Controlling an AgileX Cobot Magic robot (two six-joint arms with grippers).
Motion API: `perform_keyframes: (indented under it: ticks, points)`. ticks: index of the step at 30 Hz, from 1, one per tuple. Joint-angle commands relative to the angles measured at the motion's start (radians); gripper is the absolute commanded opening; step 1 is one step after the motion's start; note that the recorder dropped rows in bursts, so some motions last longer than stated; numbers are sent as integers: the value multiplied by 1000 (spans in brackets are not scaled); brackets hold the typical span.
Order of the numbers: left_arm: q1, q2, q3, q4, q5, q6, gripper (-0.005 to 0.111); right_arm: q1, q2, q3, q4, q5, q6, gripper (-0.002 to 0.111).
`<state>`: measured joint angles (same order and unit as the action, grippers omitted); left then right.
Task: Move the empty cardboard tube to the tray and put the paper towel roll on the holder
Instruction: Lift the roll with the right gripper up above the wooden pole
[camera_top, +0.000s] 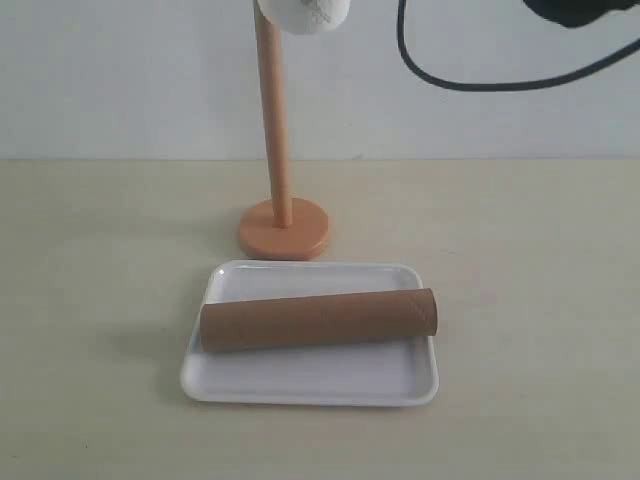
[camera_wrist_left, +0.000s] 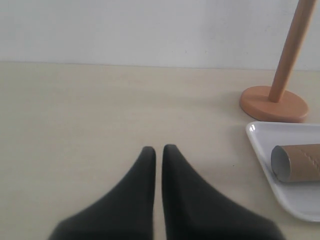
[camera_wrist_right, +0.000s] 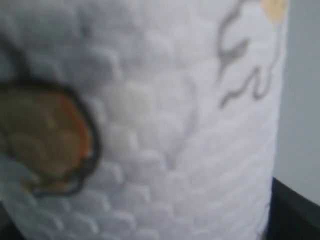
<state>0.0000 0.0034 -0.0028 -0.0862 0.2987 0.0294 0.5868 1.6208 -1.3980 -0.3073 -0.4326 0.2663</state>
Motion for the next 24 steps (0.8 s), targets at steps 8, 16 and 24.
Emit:
perform_keyframes:
  ticks: [8, 16, 24]
  points:
    - [1, -3, 3, 0, 1, 2, 4, 2, 49, -117, -18, -14, -10, 0]
    - [1, -3, 3, 0, 1, 2, 4, 2, 137, -197, -20, 31, 47, 0]
    - [1, -3, 3, 0, 1, 2, 4, 3, 141, -258, -77, 68, 48, 0]
